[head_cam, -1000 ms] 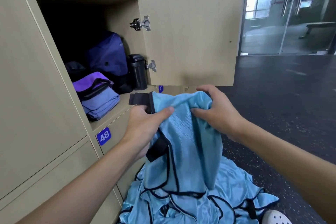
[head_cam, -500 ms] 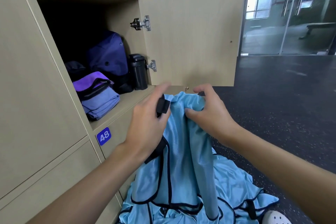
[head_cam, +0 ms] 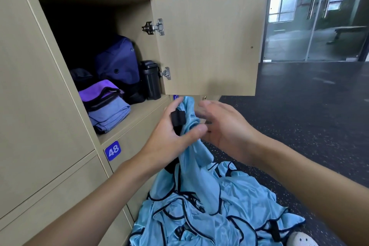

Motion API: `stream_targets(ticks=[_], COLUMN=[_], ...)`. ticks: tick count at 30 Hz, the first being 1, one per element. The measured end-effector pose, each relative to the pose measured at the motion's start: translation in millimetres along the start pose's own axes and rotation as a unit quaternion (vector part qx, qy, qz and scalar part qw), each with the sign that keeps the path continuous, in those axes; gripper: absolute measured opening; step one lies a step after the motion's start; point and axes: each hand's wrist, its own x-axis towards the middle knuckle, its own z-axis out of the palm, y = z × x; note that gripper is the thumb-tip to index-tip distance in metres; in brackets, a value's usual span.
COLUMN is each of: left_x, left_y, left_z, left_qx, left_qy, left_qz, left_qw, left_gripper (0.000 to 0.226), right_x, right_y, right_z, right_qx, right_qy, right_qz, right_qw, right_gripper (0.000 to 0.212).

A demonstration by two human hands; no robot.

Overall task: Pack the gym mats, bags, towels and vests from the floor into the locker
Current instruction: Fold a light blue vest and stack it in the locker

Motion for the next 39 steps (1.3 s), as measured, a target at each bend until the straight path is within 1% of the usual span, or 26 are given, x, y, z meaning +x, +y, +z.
stream_targets(ticks=[1,3,5,7,9,10,11,12,13,14,16,18,19,20,22,23,24,25,26,29,31,33,35,39], left_x=[-1,-1,1,3,6,7,8,9,9,9,9,10,9,9,5,1,-3,-6,-9,-10,-7,-4,-1,7], left_y=[0,0,2,6,7,6,6,6,7,10,13,15,16,16,15,13,12,9,7,3,3,4,7,5], left_z=[0,2,1,-2,-6,-7,-8,-9,-10,-10,-9,-7,-6,-5,-2,-1,2,3,5,6,5,5,2,-9], left_qx=[0.004,0.013,0.022,0.017,-0.002,-0.022,-0.047,-0.075,-0.105,-0.134,-0.166,-0.167,-0.170,-0.177,-0.181,-0.167,-0.144,-0.124,-0.114,-0.112,-0.110,-0.094,-0.100,-0.145], left_qy=[0.006,0.046,0.103,0.143,0.170,0.175,0.171,0.162,0.149,0.137,0.125,0.129,0.135,0.141,0.127,0.102,0.072,0.045,0.020,-0.032,-0.030,-0.001,0.048,0.150], left_qz=[0.007,0.026,0.052,0.062,0.039,0.023,0.007,-0.008,-0.019,-0.024,-0.028,-0.025,-0.023,-0.027,-0.049,-0.054,-0.051,-0.041,-0.025,0.022,0.049,0.081,0.088,0.049], left_qw=[1.000,0.999,0.993,0.988,0.985,0.984,0.984,0.984,0.983,0.981,0.978,0.977,0.976,0.974,0.974,0.979,0.986,0.990,0.993,0.993,0.992,0.992,0.990,0.977], left_gripper=[0.084,0.072,0.059,0.049,0.043,0.042,0.041,0.041,0.041,0.039,0.036,0.035,0.039,0.049,0.088,0.107,0.119,0.125,0.127,0.121,0.114,0.102,0.092,0.071], right_x=[0,-1,-3,-5,-4,-3,-2,0,0,0,-3,-7,-8,-9,-7,-6,-5,-4,-3,-4,-5,-5,-6,-11], right_y=[-1,-3,-5,-7,-7,-6,-4,-2,0,1,2,2,3,3,2,2,1,0,-1,-3,-3,-3,-3,0], right_z=[0,2,2,2,1,1,0,-2,-4,-7,-9,-8,-6,-3,-1,-1,-1,-2,-4,-5,-4,-5,-6,-10], right_qx=[0.039,0.068,0.059,0.042,-0.039,-0.109,-0.181,-0.228,-0.246,-0.239,-0.197,-0.205,-0.216,-0.222,-0.208,-0.193,-0.179,-0.170,-0.164,-0.139,-0.128,-0.134,-0.147,-0.176], right_qy=[0.000,-0.005,-0.022,-0.032,-0.010,0.022,0.058,0.082,0.087,0.072,0.021,0.005,0.017,0.036,0.079,0.100,0.121,0.142,0.159,0.175,0.169,0.150,0.113,0.002], right_qz=[0.000,-0.006,-0.012,-0.014,-0.039,-0.064,-0.092,-0.106,-0.105,-0.091,-0.055,-0.055,-0.065,-0.079,-0.106,-0.118,-0.128,-0.133,-0.136,-0.131,-0.125,-0.116,-0.101,-0.071], right_qw=[0.999,0.998,0.998,0.999,0.998,0.992,0.978,0.964,0.960,0.964,0.979,0.977,0.974,0.971,0.969,0.969,0.968,0.966,0.964,0.966,0.969,0.973,0.977,0.982], right_gripper=[0.036,0.033,0.031,0.029,0.026,0.023,0.020,0.022,0.032,0.045,0.066,0.072,0.071,0.070,0.067,0.066,0.064,0.063,0.062,0.061,0.059,0.057,0.058,0.077])
